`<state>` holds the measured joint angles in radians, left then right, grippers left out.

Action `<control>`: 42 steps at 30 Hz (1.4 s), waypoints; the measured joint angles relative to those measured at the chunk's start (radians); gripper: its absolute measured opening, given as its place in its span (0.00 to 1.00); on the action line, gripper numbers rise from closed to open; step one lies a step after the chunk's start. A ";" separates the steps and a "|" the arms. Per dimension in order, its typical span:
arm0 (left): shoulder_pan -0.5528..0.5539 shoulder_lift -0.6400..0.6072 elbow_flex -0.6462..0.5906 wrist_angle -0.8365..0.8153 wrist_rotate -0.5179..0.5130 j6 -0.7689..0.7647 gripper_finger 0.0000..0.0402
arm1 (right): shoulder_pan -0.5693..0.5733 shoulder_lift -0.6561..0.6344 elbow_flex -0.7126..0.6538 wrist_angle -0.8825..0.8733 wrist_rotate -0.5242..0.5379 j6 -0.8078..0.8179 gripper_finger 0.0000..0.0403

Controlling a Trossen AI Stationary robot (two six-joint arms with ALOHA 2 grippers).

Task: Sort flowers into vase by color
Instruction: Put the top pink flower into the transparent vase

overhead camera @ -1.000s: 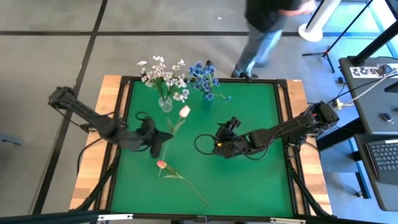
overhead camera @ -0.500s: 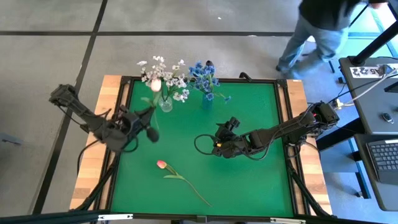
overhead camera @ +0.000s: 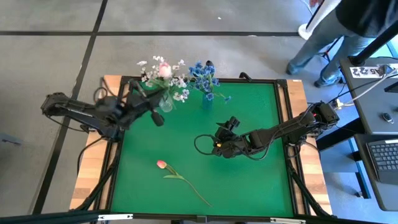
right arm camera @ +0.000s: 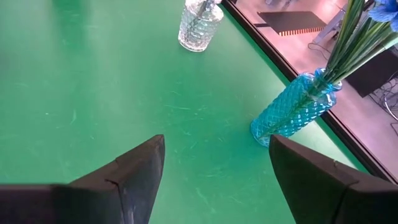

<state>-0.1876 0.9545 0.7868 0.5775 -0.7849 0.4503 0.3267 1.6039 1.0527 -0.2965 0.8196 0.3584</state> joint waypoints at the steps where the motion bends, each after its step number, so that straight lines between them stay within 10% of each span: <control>1: -0.008 -0.018 0.000 -0.009 -0.012 0.030 0.00 | 0.000 0.000 0.000 0.000 0.000 0.000 0.71; 6: -0.029 -0.120 -0.115 -0.014 -0.136 0.072 0.00 | 0.000 0.000 0.000 -0.025 0.000 0.000 0.71; 17: 0.249 -0.212 -0.575 0.528 -0.049 -0.017 0.00 | 0.000 0.000 0.000 -0.029 0.000 0.027 0.71; 42: 0.568 -0.043 -0.605 0.326 0.235 -0.317 0.01 | -0.016 0.001 0.000 0.010 0.003 0.029 0.71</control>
<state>0.3805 0.9111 0.1814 0.9039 -0.5503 0.1333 0.3111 1.6052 1.0527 -0.2864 0.8221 0.3878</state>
